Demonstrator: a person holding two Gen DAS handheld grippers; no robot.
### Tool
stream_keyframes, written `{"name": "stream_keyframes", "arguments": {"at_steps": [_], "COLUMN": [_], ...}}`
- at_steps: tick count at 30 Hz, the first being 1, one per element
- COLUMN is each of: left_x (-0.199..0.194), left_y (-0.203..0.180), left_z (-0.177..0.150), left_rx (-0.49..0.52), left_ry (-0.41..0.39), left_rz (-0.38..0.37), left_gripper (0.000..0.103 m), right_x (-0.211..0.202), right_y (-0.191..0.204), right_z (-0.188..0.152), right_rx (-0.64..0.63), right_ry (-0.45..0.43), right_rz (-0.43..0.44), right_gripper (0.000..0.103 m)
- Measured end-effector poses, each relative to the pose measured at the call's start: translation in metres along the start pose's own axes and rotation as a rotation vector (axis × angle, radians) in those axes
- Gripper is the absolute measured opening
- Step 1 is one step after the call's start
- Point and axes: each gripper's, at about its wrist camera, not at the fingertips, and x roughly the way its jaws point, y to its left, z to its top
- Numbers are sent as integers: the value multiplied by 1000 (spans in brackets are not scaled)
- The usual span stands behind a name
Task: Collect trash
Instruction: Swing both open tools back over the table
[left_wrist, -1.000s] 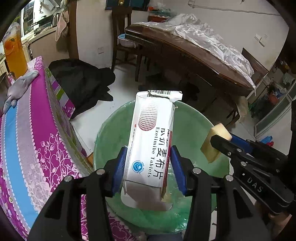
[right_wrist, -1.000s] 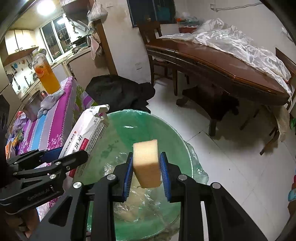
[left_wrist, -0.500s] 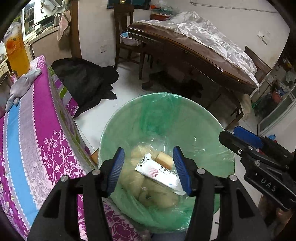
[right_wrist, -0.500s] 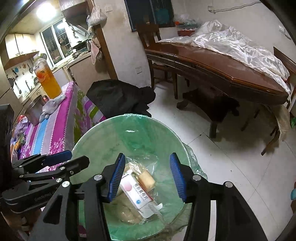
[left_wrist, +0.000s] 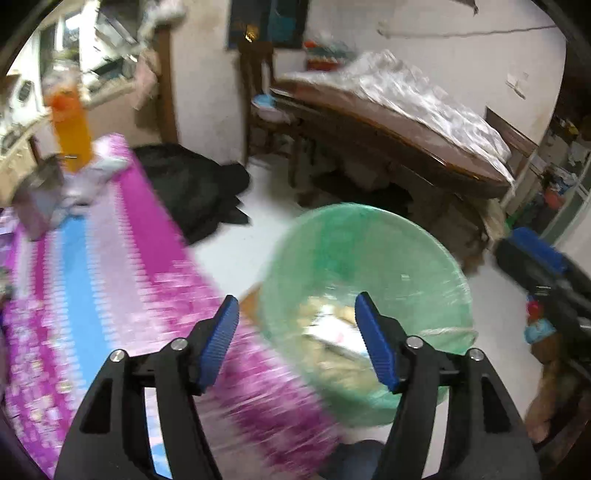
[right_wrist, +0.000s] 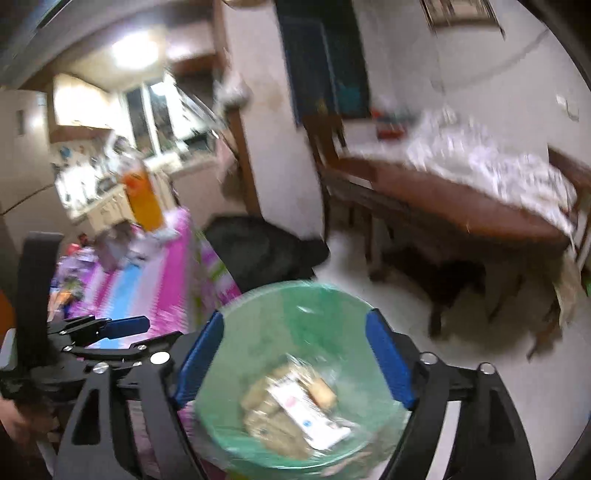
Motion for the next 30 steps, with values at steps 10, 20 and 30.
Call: {"name": "stream_keyframes", "arguments": {"at_steps": [10,20,30], "left_x": [-103,-181,-159], "left_y": [161,304,338], "left_z": [-75,-178,-199], "left_rx": [-205,-388,-396], "left_ry": [-105,-96,0], "left_rz": [256,537,467], "left_gripper": [70,86,82], "right_x": [-18,5,38], "right_y": [139,246,352], "right_z": [-32,-62,-70], "right_rx": [-140,-232,-311], "right_ry": [-35,83,214], "right_rz": [297,463,647], "right_gripper": [89,91,91]}}
